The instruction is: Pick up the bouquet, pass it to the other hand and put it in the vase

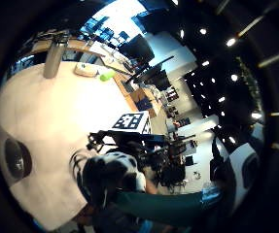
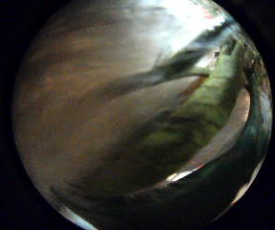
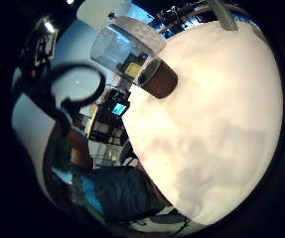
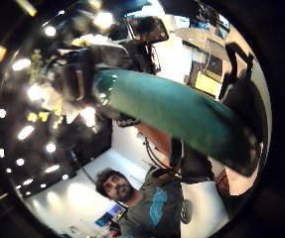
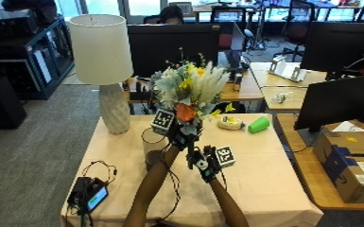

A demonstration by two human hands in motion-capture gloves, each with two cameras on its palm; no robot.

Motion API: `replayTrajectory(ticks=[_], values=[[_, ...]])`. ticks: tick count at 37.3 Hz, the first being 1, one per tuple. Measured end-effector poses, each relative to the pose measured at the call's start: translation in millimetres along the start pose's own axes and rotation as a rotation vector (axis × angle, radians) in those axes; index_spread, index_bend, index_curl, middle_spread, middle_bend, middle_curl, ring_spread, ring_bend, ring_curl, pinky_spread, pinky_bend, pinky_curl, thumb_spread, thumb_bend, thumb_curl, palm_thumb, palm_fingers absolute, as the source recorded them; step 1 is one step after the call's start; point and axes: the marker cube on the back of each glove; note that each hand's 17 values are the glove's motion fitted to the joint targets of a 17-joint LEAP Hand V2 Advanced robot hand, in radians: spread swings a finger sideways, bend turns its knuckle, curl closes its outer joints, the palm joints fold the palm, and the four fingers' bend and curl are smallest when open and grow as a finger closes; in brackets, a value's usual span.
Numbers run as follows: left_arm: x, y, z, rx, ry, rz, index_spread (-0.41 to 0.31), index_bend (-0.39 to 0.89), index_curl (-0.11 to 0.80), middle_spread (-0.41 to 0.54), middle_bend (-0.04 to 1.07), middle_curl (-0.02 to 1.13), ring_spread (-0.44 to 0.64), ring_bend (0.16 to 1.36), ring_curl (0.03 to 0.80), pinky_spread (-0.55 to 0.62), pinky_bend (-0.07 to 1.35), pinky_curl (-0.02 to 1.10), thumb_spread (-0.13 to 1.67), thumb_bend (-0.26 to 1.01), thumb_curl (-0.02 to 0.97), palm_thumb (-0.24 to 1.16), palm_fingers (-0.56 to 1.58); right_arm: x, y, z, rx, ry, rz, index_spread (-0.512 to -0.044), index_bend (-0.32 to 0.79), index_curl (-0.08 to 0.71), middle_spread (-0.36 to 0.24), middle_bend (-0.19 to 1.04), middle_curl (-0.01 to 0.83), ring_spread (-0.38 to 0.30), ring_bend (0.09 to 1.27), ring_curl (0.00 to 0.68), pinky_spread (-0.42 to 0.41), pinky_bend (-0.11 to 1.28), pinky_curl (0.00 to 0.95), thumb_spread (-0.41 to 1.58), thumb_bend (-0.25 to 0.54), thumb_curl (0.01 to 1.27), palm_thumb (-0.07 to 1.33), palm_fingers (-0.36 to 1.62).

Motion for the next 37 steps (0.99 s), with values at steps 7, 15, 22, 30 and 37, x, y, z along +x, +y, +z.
replayTrajectory(ticks=[7,15,22,30,37], values=[[33.8,-4.6,-38.8,0.092,-0.059,0.077,-0.362,0.48,0.529,-0.378,0.81,0.61,-0.37,0.90,0.490,-0.40,0.65,0.47,0.56,-0.03,0.634,0.75,1.41,29.2,26.0,-48.5,0.103,0.183,0.056,-0.263,0.15,0.526,-0.132,0.57,0.519,-0.124,0.75,0.467,-0.165,0.58,0.439,0.68,-0.045,0.70,0.79,1.03],[100.4,0.8,-89.1,0.249,-0.135,0.155,-0.363,0.48,0.548,-0.378,0.83,0.61,-0.37,0.91,0.498,-0.40,0.66,0.48,0.54,-0.03,0.662,0.75,1.40,-11.5,70.6,-56.7,0.182,0.049,0.173,-0.274,0.14,0.485,-0.138,0.50,0.487,-0.096,0.63,0.427,-0.068,0.46,0.400,0.78,-0.029,0.66,0.80,1.07],[131.9,-1.5,-139.7,0.392,-0.213,0.243,-0.364,0.48,0.561,-0.375,0.83,0.61,-0.36,0.92,0.502,-0.40,0.67,0.48,0.53,-0.03,0.679,0.75,1.39,7.6,99.2,-71.1,0.238,0.119,0.214,-0.278,0.14,0.460,-0.140,0.45,0.474,-0.089,0.58,0.416,-0.029,0.42,0.383,0.81,-0.029,0.63,0.80,1.10],[137.4,-13.9,-195.8,0.581,-0.240,0.233,-0.364,0.48,0.572,-0.372,0.83,0.61,-0.36,0.92,0.504,-0.40,0.67,0.48,0.52,-0.03,0.697,0.75,1.39,16.9,115.8,-74.4,0.253,0.099,0.181,-0.280,0.14,0.441,-0.142,0.41,0.466,-0.087,0.55,0.415,-0.012,0.39,0.375,0.83,-0.029,0.62,0.81,1.13],[114.1,-18.1,-228.5,0.624,-0.278,0.184,-0.365,0.48,0.580,-0.369,0.84,0.61,-0.36,0.92,0.504,-0.40,0.67,0.48,0.51,-0.04,0.709,0.75,1.39,47.2,129.5,-82.7,0.289,0.257,0.288,-0.279,0.16,0.437,-0.143,0.39,0.466,-0.083,0.52,0.414,-0.002,0.36,0.372,0.83,-0.029,0.61,0.81,1.14]])
